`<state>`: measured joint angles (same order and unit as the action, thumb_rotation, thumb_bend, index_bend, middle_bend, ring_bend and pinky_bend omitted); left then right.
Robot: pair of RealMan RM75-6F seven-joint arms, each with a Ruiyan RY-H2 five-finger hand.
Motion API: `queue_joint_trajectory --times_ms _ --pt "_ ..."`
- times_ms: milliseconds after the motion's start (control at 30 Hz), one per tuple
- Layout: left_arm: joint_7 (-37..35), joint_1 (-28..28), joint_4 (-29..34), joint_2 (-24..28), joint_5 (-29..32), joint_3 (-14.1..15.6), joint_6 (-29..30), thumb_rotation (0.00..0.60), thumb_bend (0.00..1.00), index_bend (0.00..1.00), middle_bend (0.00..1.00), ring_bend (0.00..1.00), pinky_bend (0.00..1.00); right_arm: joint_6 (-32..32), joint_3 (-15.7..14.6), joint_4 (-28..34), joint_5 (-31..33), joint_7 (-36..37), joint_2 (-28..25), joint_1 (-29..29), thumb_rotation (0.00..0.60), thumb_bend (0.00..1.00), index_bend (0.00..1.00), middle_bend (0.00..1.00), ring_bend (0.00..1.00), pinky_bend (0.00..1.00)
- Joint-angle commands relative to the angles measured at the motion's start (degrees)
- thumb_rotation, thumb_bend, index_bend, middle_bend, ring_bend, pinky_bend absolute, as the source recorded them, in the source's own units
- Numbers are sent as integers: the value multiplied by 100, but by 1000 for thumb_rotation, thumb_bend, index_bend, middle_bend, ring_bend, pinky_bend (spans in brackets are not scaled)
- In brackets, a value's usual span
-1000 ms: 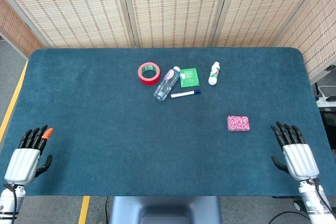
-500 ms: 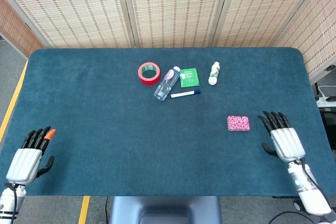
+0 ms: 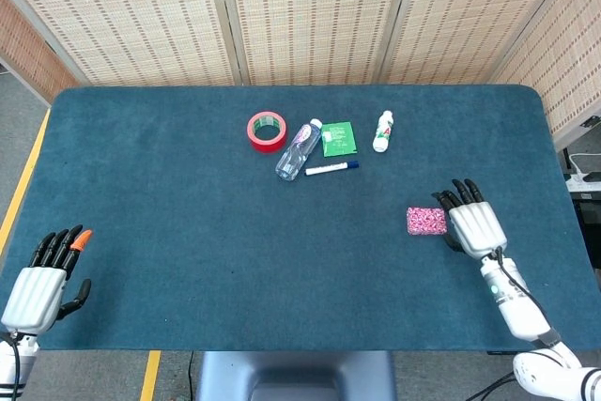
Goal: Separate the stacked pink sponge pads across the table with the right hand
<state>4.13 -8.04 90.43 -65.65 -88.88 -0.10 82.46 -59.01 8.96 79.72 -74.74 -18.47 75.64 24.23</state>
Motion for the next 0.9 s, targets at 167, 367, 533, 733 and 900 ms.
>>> queue_joint_trajectory --times_ms 167,367,533,733,900 --pt "16 -14 69 43 30 23 -81 600 456 0 0 0 94 356 116 -453 694 -352 355 225 600 241 191 202 0 0" --pt "75 -11 104 54 24 43 -96 600 456 0 0 0 94 586 104 -697 890 -404 576 429 600 241 191 202 0 0" --pt "122 11 105 43 -10 55 -49 600 456 0 0 0 94 629 -4 -683 889 -471 565 471 600 241 191 202 0 0" --pt "147 -10 103 37 52 45 -126 600 456 0 0 0 94 715 -121 -740 992 -582 611 509 600 241 189 202 0 0" --pt "180 -15 141 43 59 49 -143 600 456 0 0 0 94 784 -152 -835 1086 -599 715 568 600 241 189 202 0 0"
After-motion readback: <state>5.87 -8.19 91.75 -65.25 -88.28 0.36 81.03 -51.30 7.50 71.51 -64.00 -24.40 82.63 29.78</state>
